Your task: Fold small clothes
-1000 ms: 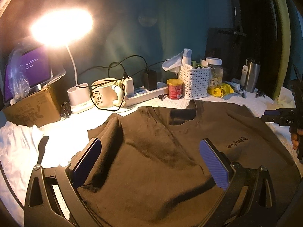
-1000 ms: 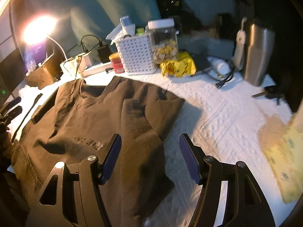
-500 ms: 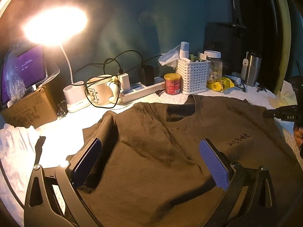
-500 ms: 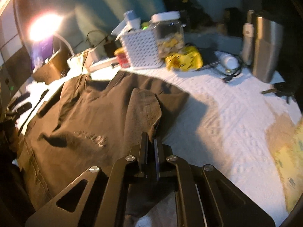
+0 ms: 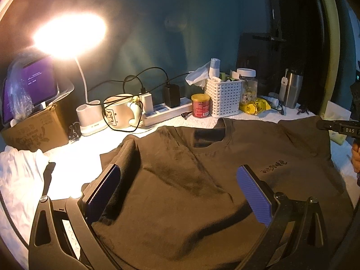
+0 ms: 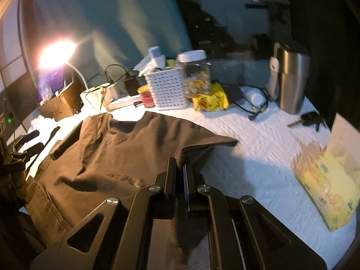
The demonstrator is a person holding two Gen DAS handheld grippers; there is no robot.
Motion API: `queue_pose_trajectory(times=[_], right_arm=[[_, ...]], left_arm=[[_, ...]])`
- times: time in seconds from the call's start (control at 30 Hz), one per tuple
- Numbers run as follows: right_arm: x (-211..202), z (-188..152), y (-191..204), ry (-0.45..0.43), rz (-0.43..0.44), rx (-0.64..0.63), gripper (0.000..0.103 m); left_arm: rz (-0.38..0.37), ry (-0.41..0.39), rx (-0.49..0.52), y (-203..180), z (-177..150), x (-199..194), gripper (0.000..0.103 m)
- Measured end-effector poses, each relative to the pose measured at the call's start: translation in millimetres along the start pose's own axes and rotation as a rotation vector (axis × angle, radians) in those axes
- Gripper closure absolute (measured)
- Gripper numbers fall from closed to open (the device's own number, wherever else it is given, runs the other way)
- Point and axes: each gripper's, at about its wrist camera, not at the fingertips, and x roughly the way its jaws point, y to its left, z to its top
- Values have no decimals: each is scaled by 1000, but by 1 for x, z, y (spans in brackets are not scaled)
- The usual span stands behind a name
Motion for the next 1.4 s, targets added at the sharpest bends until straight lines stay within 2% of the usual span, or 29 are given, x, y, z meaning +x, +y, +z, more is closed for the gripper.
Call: queue_pose_trajectory(times=[0.27,0.53,0.67,0.73,0.8,0.87,1.0,1.13,1.23,1.4], right_arm=[[30,8,63,68,-15,-106,97],[84,-22,98,196,-130,-124,96],[99,-35,110,239,-153,-108,96],[101,-39,115,249,-140,-85,87],[95,-40,116,237,-72,-23,59],[90,-42,119,237,-24,3,43],[62,-42,119,197,-28,-11,43],[30,-33,90,128,-119,35,43],[30,-38,67,155,-143,89,43],[40,-53,71,194,-21,119,43]], left_arm=[[-20,-6,-36,24,-11,-9,1],[-48,26,-67,50,-26,-10,1],[-61,48,-76,56,-32,-8,1],[-69,60,-80,57,-34,-6,1],[-77,67,-81,57,-34,-5,1],[-83,68,-77,55,-35,-5,1],[-88,67,-63,50,-35,-6,1],[-88,74,-64,49,-34,-5,1],[-92,81,-61,44,-34,-4,1],[-79,80,-43,39,-33,-7,1]])
